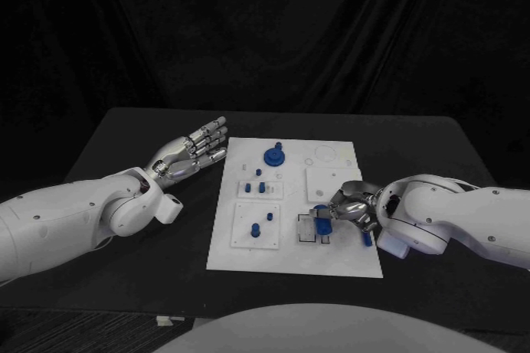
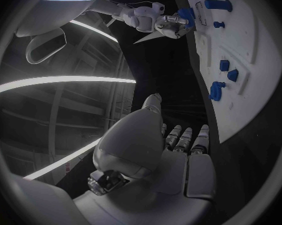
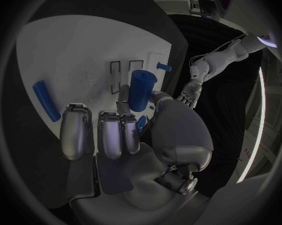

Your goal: Assemble the parts on the task board

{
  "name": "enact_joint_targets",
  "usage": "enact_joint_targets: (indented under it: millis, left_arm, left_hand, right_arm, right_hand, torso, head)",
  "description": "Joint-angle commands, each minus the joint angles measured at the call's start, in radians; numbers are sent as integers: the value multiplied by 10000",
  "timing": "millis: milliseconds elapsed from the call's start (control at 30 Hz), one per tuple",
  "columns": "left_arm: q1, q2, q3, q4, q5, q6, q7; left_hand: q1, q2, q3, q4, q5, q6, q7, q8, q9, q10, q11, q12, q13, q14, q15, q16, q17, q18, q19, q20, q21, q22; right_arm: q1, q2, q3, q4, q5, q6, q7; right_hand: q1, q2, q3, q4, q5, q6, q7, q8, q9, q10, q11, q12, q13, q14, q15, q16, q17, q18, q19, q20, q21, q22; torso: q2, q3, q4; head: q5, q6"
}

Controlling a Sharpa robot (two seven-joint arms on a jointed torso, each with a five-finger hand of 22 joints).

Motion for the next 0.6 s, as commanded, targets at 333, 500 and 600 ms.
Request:
enact_joint_targets:
  millis: [333,500,600]
  left_arm:
    - [-19,80,9,-22,60,147,90]
    - [-23,88,9,-35,60,162,86]
    - [-25,91,9,-38,60,168,82]
  left_hand:
    - [29,80,32,-46,55,16,87,69,16,-13,86,42,6,-4,44,-36,-17,151,52,-9,51,8]
    - [31,88,42,-55,58,20,122,70,16,-17,87,38,4,-4,47,-36,-17,151,53,-9,52,6]
    - [31,88,42,-55,58,20,122,70,16,-17,87,38,4,-4,47,-36,-17,151,53,-9,52,6]
  right_arm:
    - [-96,368,3,-256,140,660,-539]
    - [-116,464,3,-322,134,678,-553]
    - [-121,500,3,-345,133,726,-572]
  right_hand:
    - [-408,99,85,-313,-1340,-359,134,79,77,1043,182,25,2634,732,186,-149,940,121,142,177,-380,1945]
    - [-480,166,-60,-241,-1742,-466,160,75,49,1043,205,25,2634,728,206,-162,910,129,131,200,-422,1935]
    - [-534,182,-150,-196,-1976,-526,177,66,27,1043,220,25,2634,723,219,-174,882,132,127,211,-442,1931]
  torso:
    - [8,1,-10]
    - [-1,-5,-10]
    - [6,0,0]
  head:
    - [55,-2]
    - [75,-2]
    - [65,-2]
